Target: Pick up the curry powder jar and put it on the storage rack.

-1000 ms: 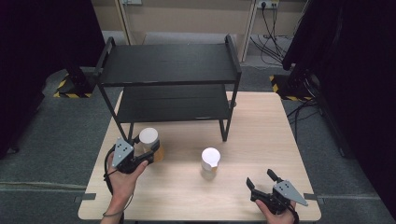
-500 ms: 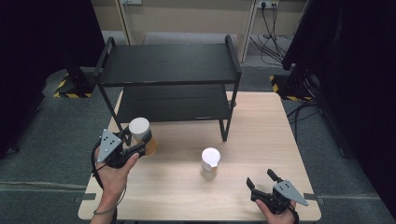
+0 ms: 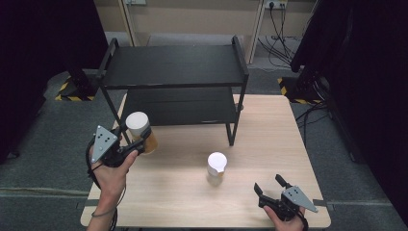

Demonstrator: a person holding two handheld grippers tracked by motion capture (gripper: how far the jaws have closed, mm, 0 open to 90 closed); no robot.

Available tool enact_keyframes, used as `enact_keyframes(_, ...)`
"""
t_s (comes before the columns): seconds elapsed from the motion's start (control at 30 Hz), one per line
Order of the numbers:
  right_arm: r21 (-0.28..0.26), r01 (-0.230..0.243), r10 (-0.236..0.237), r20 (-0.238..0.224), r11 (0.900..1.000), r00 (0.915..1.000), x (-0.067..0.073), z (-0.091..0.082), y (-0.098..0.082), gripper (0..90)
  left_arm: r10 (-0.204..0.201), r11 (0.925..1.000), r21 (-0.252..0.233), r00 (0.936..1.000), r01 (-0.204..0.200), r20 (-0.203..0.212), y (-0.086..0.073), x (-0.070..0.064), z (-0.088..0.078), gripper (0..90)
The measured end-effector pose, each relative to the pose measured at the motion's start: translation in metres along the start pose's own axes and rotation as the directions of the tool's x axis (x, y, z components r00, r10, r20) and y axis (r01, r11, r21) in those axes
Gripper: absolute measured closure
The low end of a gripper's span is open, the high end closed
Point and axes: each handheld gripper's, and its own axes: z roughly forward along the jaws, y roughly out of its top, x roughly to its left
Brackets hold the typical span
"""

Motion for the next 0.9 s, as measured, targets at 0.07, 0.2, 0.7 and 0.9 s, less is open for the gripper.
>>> enact_keyframes(0.07,0.001,0.000,0.000,0.000,1.000,1.0000,0.000,0.000,0.000,9.0,0.002,0.9999,-0.010,1.0000,-0.002,0.001,0.006,0.000,0.001,33.5)
enact_keyframes(0.2,0.000,0.000,0.000,-0.001,1.000,1.0000,0.000,0.000,0.000,9.0,0.005,0.9996,-0.029,1.0000,-0.005,-0.003,0.015,0.000,0.001,33.5)
enact_keyframes(0.7,0.000,-0.003,0.003,0.000,1.000,1.0000,0.000,0.000,0.000,9.0,0.004,0.9979,-0.064,0.9999,-0.005,-0.016,0.031,-0.006,0.004,33.5)
enact_keyframes(0.9,0.002,-0.003,0.003,0.000,1.000,1.0000,0.000,0.000,0.000,9.0,0.006,0.9965,-0.083,0.9998,-0.008,-0.019,0.042,-0.005,0.007,33.5)
